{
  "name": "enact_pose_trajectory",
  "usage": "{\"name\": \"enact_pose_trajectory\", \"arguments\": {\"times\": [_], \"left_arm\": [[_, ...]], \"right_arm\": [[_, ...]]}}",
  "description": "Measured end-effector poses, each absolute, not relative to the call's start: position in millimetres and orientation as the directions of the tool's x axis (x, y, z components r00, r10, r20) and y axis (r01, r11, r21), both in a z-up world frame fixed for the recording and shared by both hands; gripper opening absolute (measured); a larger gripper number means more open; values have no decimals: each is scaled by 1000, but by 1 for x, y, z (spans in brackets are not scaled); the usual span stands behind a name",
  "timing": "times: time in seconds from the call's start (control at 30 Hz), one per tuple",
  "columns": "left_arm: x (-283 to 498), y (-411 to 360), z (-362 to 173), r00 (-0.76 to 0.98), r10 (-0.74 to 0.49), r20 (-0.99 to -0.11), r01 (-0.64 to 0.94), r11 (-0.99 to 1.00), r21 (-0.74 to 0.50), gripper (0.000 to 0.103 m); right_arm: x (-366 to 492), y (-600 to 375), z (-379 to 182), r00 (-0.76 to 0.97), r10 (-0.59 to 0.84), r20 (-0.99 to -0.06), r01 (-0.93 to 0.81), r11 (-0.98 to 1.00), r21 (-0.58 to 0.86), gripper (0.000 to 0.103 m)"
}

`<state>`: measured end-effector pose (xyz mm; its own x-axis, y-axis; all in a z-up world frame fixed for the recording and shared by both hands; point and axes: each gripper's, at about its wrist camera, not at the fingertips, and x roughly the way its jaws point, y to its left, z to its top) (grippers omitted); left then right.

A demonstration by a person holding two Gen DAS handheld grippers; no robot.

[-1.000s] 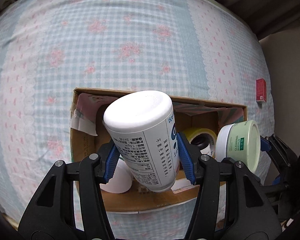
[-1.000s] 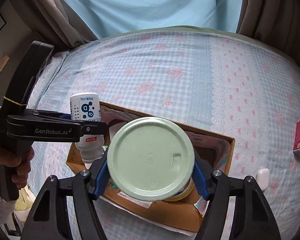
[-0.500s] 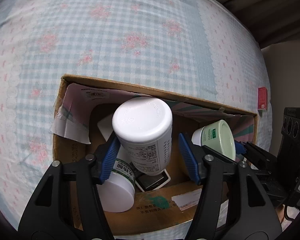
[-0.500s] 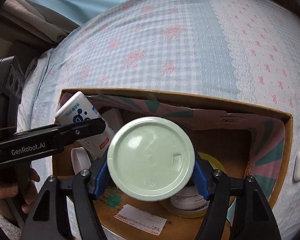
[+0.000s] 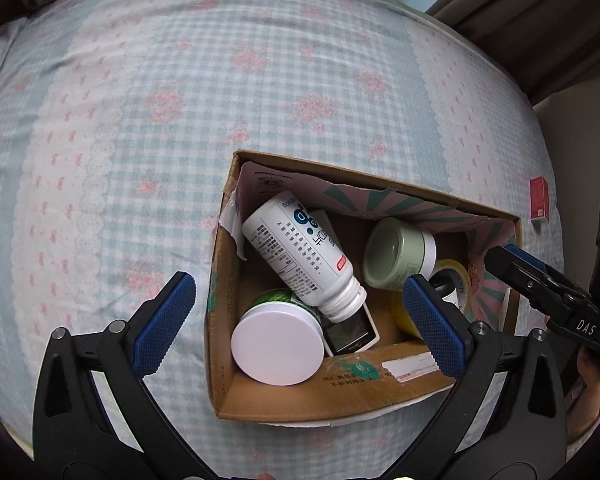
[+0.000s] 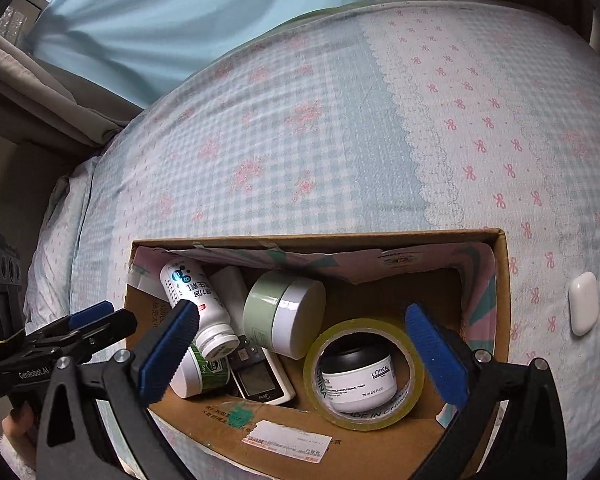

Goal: Organize rigid objects
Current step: 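Move the left gripper to the white earbud case while the right gripper approaches the red box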

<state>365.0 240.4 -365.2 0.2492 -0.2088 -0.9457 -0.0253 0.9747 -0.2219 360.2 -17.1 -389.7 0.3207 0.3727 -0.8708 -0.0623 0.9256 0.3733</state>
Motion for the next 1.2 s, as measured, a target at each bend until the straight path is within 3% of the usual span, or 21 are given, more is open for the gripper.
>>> {"name": "enact_pose_trajectory", "arguments": {"times": [0.3,0.7,1.2], "left_arm": [[352,224,-340,269,-174,-947,-2,983,-181,103],[337,168,-285,319,-125,-940,52,992,-114,103],[321,3,-188,479,-121,-870,190,981,-32,103]], "right_arm": [[351,-20,-371,351,326,-878,-98,945,312,103],[334,-67,-303,456,253,-853,-137,967,214,103],[311,-235,-181,576,111,-810,-42,993,106,103]]}}
